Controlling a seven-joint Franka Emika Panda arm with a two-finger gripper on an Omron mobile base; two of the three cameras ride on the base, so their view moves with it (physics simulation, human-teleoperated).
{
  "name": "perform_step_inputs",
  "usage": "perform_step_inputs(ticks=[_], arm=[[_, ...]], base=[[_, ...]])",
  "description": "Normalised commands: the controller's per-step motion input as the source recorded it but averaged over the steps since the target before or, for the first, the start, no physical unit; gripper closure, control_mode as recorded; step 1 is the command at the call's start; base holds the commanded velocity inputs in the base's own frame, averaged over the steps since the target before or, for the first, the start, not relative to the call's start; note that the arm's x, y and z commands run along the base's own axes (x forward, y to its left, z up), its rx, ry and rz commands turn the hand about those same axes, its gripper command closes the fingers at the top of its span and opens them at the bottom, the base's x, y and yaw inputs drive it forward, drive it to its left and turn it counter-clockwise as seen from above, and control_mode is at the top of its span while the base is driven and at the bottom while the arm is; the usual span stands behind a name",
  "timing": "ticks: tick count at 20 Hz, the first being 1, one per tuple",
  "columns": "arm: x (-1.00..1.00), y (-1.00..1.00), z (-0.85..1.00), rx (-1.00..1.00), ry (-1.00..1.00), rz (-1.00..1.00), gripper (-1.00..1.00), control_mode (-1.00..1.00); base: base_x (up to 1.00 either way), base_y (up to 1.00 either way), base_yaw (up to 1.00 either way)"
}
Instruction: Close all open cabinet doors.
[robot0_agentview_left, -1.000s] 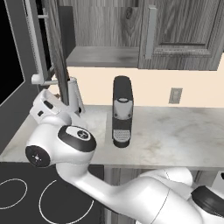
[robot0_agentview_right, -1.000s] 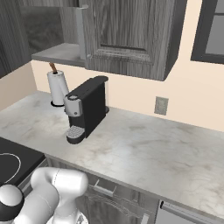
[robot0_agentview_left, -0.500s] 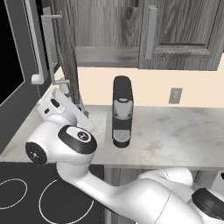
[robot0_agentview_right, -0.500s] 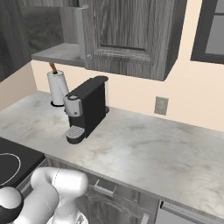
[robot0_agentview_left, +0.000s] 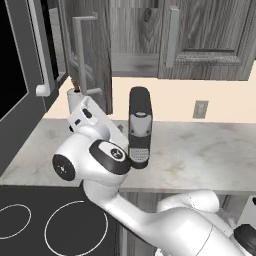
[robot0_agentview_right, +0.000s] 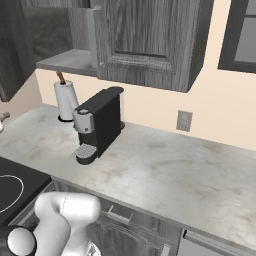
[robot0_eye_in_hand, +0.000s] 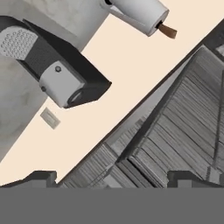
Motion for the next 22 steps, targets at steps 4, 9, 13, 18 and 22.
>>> perform_step_inputs(ticks=[4, 9, 13, 18, 22], arm=[[0.14, -0.72, 0.05, 0.00, -0.02, -0.03, -1.00, -1.00], [0.33, -0.73, 0.07, 0.00, -0.02, -0.01, -1.00, -1.00], [0.55, -0.72, 0.10, 0.00, -0.02, 0.00, -1.00, -1.00], [0.69, -0.70, 0.08, 0.00, -0.01, 0.00, -1.00, -1.00], [0.76, -0.55, 0.02, 0.00, -0.01, 0.00, -1.00, -1.00]], base=[[0.00, 0.00, 0.00], [0.00, 0.00, 0.00], [0.00, 0.00, 0.00], [0.00, 0.00, 0.00], [0.00, 0.00, 0.00]])
